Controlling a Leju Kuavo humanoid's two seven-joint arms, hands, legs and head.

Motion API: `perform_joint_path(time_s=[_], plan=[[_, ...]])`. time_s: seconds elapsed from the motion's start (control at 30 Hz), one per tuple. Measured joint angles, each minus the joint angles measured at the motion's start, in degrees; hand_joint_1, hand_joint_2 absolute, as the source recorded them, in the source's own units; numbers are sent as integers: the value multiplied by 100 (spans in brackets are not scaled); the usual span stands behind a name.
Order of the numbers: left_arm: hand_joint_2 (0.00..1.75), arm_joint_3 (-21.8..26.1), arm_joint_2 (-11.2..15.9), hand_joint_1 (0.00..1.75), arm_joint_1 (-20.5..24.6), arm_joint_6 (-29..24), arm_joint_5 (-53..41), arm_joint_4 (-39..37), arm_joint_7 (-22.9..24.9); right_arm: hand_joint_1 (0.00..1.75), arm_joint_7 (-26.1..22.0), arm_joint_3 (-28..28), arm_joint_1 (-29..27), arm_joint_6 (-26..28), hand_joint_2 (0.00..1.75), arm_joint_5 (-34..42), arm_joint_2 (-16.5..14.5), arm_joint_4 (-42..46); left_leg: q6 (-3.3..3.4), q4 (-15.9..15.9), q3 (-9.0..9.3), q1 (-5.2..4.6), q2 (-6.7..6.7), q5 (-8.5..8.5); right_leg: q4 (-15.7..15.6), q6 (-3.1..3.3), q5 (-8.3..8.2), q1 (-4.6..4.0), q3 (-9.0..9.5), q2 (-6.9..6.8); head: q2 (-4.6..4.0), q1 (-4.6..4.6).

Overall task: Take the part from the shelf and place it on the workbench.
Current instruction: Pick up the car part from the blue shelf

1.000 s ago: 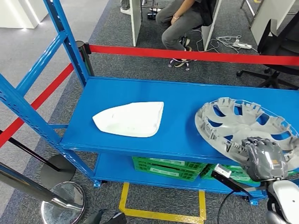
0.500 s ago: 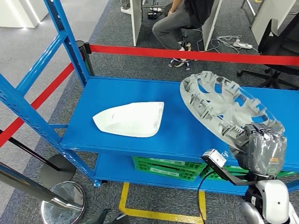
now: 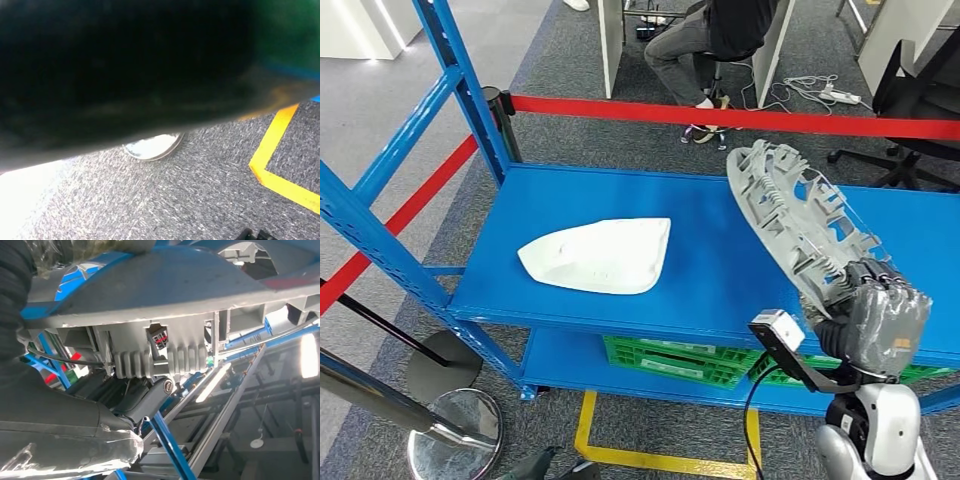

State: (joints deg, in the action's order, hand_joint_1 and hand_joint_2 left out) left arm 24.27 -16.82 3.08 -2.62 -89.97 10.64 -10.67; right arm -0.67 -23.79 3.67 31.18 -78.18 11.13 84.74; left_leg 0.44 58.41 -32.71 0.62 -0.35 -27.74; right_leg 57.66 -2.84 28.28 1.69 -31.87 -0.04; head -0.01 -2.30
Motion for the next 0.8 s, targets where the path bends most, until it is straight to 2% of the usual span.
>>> perform_joint_path(time_s=[0.13,0.4,0.63,0.8], plan=[[0,-83,3,0,2,28,-2,-2,-9,175,-150,10,-1,462,175,83,-272,-2,0,0,-2,0,2,0,1,0,0,0,-4,7,0,-1],[0,-210,10,0,1,95,-2,-2,-23,175,-307,8,103,568,175,142,-589,-8,-1,0,-7,-1,2,1,2,-1,-2,1,-3,6,1,1],[0,-500,34,0,3,249,-1,-4,-121,175,-535,-250,933,559,175,258,-1100,-486,-11,0,-3,1,7,10,6,0,-6,0,-9,11,1,1],[0,-604,38,0,1,265,-1,-7,-125,175,-546,-417,1187,562,175,262,-1280,-735,-12,0,-8,2,0,11,11,0,-5,0,-8,3,0,1]])
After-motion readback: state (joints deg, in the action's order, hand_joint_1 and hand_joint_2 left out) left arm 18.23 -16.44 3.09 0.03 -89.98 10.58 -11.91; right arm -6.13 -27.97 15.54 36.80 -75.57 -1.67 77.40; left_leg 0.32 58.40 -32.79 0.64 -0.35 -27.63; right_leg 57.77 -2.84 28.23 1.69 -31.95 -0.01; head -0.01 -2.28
